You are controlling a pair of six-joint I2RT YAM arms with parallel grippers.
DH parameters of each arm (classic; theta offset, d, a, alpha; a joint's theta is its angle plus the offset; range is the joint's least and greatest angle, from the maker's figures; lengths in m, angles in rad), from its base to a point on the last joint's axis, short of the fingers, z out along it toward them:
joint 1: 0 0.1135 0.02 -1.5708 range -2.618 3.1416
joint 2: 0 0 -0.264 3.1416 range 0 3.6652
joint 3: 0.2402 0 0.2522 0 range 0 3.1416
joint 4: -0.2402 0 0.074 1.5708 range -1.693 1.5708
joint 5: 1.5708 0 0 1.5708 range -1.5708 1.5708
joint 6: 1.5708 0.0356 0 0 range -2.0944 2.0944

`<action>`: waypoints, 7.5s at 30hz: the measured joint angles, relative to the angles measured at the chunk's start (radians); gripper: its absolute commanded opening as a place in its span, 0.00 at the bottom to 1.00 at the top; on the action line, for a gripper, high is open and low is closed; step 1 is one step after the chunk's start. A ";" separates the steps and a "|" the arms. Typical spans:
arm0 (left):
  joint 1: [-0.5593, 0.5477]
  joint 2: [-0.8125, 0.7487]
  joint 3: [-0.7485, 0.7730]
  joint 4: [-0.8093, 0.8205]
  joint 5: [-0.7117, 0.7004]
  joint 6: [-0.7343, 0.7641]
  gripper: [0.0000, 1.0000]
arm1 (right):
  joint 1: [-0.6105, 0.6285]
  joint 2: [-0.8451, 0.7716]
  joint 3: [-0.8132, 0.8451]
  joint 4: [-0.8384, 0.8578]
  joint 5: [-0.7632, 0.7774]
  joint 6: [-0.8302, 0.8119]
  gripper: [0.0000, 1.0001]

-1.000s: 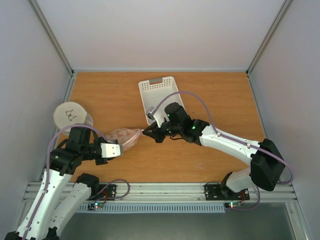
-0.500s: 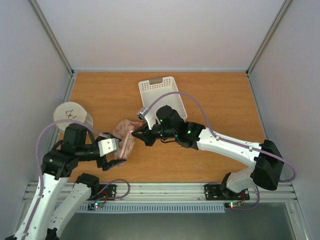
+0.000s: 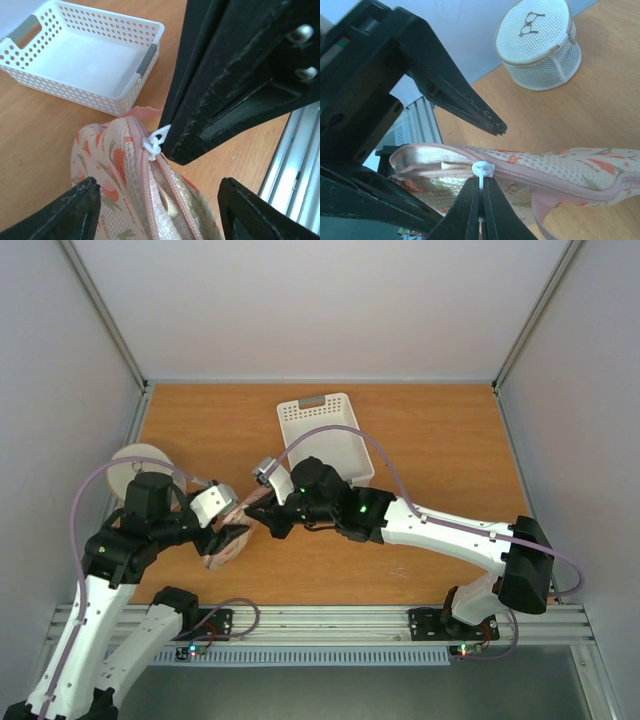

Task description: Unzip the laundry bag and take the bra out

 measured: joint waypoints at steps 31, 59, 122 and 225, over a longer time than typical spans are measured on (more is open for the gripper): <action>0.000 -0.115 -0.025 -0.085 0.067 0.393 0.01 | -0.102 -0.093 -0.218 0.000 -0.072 -0.077 0.01; 0.000 -0.195 -0.143 -0.093 0.128 0.347 0.76 | -0.171 -0.105 -0.335 0.052 -0.109 -0.041 0.01; -0.001 -0.114 -0.124 -0.069 -0.005 0.406 0.01 | -0.088 -0.173 -0.228 -0.037 0.140 0.023 0.01; -0.413 0.358 0.116 -0.211 0.036 0.602 0.01 | -0.361 -0.105 -0.611 0.228 -0.329 -0.093 0.01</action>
